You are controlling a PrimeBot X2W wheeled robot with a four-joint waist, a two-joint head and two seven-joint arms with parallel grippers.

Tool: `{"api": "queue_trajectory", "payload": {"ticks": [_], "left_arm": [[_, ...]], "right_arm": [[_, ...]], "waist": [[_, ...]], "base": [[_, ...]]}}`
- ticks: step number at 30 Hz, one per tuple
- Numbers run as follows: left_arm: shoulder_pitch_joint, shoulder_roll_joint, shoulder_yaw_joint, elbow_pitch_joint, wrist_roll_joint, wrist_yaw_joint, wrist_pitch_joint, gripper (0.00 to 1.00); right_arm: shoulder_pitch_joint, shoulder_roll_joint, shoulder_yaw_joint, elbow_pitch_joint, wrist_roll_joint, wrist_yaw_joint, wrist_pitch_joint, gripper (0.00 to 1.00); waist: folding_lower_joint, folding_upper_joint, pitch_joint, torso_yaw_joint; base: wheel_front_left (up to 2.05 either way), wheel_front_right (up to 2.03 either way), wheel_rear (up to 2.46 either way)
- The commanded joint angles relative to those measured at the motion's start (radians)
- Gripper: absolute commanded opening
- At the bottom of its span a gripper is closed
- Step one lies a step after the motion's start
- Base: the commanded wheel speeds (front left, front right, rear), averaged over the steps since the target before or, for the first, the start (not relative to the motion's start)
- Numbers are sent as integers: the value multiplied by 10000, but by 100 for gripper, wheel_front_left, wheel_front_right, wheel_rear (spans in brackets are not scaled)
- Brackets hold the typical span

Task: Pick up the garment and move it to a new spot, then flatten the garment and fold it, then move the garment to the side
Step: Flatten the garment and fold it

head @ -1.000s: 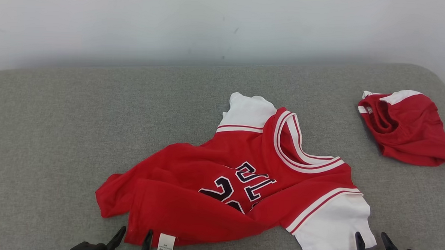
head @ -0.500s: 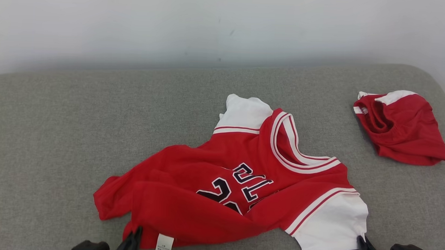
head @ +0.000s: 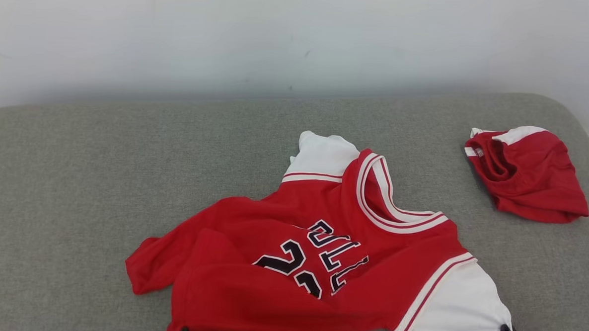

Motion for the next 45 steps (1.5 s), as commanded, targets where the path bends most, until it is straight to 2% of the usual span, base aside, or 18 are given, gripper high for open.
{"api": "queue_trajectory", "payload": {"ticks": [1,6,10,13,17,20,23,26,30,34,38,45], "left_arm": [[80,51,24,-82,-24,-31,-46,0],[-423,156,421,-525,-412,-219,-37,0],[-1494,471,785,-798,-763,-652,466,0],[-2785,853,1026,-829,-1058,-1134,1146,0],[-5024,1232,1294,-449,-1495,-1736,2309,0],[-7079,1127,1334,196,-1845,-2138,3269,0],[-8505,982,1400,820,-2097,-2296,3770,0],[-10728,724,1353,1975,-2140,-2499,4308,0],[-13396,319,1274,3672,-2059,-2729,4554,0],[-15633,125,1232,5043,-1854,-2880,4389,0],[-17332,-73,1279,6263,-1852,-2927,3932,0],[-19408,-71,405,7639,-1628,-2952,3349,0]], "right_arm": [[204,10,-68,-392,207,-26,154,0],[252,94,-231,-2001,446,-26,846,0],[-466,0,-199,-3138,999,-25,1569,0],[-1555,-335,-170,-3559,1292,-26,2012,0],[-3746,-611,-109,-3596,1796,-26,2429,0],[-5768,-775,-148,-3088,2096,-25,2653,0],[-7218,-837,-140,-2510,2295,-25,2861,0],[-9580,-842,-283,-1395,2583,-25,3037,0],[-12590,-788,-152,259,2377,-25,3034,0],[-15102,-564,-165,1918,2133,-25,2686,0],[-16982,-414,71,3269,1817,-25,2203,0],[-19189,-269,673,4997,1272,-25,1188,0]], "waist": [[0,0,-7,-37],[0,0,-104,-54],[0,0,-5,-7],[0,0,209,28],[0,0,857,47],[0,0,1509,135],[0,0,1974,196],[0,0,2705,275],[0,0,3476,232],[0,0,4076,102],[0,0,4476,-67],[0,0,4763,-338]], "base": [[0,0,0],[0,0,0],[0,0,0],[0,0,0],[0,0,0],[0,0,0],[0,0,0],[0,0,0],[0,0,0],[0,0,0],[0,0,0],[0,0,0]]}}
